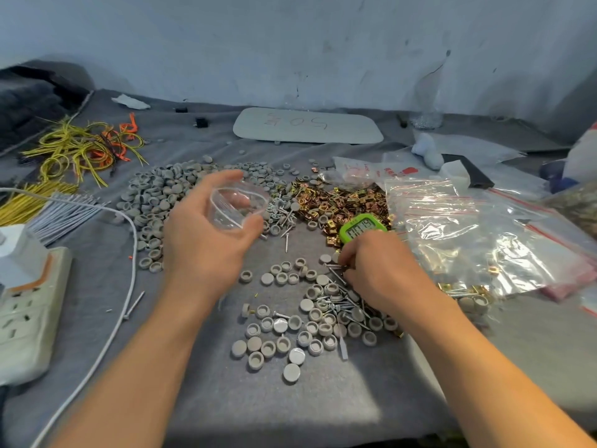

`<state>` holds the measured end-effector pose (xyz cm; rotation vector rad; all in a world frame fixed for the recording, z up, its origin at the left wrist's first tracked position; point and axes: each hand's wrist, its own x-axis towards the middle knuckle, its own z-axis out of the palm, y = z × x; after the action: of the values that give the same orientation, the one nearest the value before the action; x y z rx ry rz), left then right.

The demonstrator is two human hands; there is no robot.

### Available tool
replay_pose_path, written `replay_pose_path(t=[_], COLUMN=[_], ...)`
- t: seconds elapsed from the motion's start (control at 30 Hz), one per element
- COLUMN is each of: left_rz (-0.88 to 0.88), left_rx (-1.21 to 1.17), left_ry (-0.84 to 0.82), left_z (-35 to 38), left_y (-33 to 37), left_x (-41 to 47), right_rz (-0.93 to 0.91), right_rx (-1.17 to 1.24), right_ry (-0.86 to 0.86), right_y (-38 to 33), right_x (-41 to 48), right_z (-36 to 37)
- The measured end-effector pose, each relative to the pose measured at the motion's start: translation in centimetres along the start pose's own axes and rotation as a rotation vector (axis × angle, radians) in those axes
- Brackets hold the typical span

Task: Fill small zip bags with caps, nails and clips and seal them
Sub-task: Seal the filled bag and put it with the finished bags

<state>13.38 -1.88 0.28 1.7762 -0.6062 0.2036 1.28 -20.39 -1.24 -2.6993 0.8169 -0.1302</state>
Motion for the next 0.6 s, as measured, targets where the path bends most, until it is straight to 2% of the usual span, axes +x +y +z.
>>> replay_pose_path(t=[0.17, 0.43, 0.5, 0.6], left_rz=[0.005, 0.009, 0.010, 0.012], left_rx=[0.242, 0.276, 0.292, 0.304], left_ry=[-0.212, -0.251, -0.259, -0.263], left_z=[1.2, 1.5, 1.5, 1.4], left_y=[0.2, -0.2, -0.3, -0.7], left_x=[-1.1, -1.2, -1.1, -1.0], right_rz=[-0.012, -0.024, -0.012, 0.007], right_rx=[-0.146, -0.036, 0.031, 0.324], right_ry=[0.000, -0.053, -0.024, 0.046], right_y=[-1.1, -0.9, -0.5, 0.0], right_x=[-0.6, -0.5, -0.3, -0.4], right_z=[0.3, 0.3, 0.3, 0.2])
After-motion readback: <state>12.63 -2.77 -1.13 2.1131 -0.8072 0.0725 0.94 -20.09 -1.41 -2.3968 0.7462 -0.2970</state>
